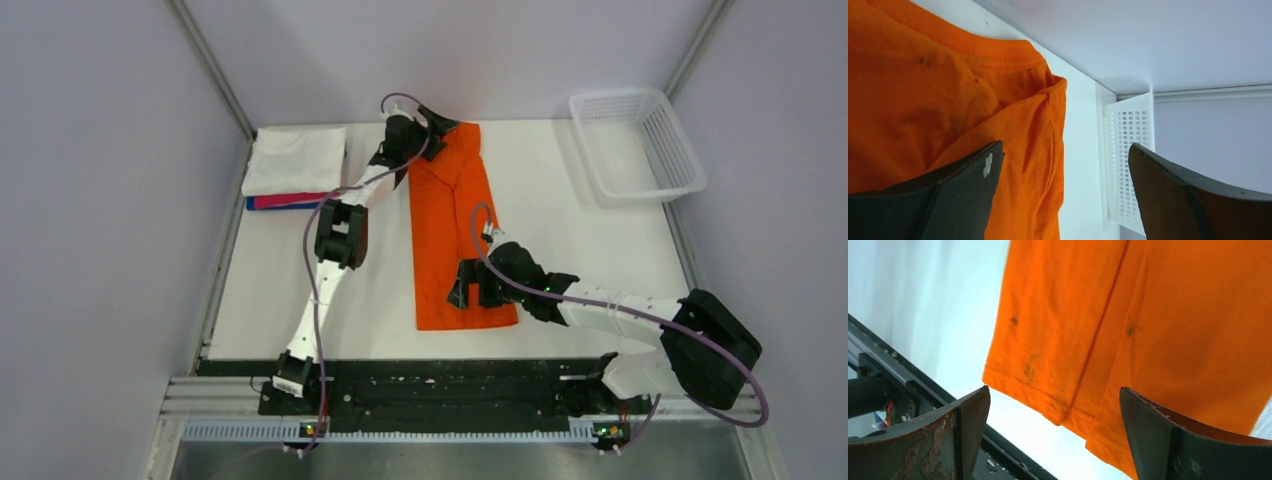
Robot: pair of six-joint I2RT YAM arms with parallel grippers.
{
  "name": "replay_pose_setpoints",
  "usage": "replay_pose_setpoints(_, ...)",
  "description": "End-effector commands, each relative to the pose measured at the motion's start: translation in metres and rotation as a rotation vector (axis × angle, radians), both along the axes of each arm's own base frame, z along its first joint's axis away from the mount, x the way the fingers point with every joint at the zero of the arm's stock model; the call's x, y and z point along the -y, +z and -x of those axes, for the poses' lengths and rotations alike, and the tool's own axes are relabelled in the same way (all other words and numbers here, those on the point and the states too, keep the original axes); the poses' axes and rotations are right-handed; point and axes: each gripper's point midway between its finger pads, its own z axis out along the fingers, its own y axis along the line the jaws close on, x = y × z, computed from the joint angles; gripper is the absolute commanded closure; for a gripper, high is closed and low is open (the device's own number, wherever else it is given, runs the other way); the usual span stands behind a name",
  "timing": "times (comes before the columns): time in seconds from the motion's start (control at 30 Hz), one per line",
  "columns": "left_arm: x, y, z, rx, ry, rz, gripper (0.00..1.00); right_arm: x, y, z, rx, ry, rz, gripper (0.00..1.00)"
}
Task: Fold and stack the t-shirts
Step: Rotate the tshirt 90 degrees, then grab the bottom of the folded rectangular tshirt with both arms
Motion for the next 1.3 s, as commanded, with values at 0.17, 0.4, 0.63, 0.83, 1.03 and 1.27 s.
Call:
replay_pose_setpoints(0.17,0.013,0.210,0.115,0.288,-0.243,-0.231,0.01,0.015,0.078,-0.020,0.217,-0.119,-0.101,0.01)
replay_pose_setpoints(0.4,-0.041,0.159,0.268,0.048,-0.201,-0.629,0.01,0.076,0.038,0.005,0.104,-0.285,0.052,0.01)
replay_pose_setpoints(0.63,-0.064,0.046,0.407,-0.185,-0.282,-0.603,0.05,0.116,0.015,0.011,0.044,-0.438,0.087,0.02)
replay_pose_setpoints(0.83,-0.071,-0.020,0.477,-0.393,-0.421,-0.646,0.22,0.117,-0.011,0.016,-0.031,-0.448,0.060,0.27)
replay_pose_setpoints(1.03,-0.067,-0.057,0.508,-0.497,-0.492,-0.672,0.50,0.111,-0.028,0.015,-0.046,-0.443,0.034,0.49)
replay_pose_setpoints(1.27,-0.063,-0.076,0.520,-0.540,-0.512,-0.696,0.67,0.106,-0.041,0.019,-0.076,-0.425,0.018,0.59)
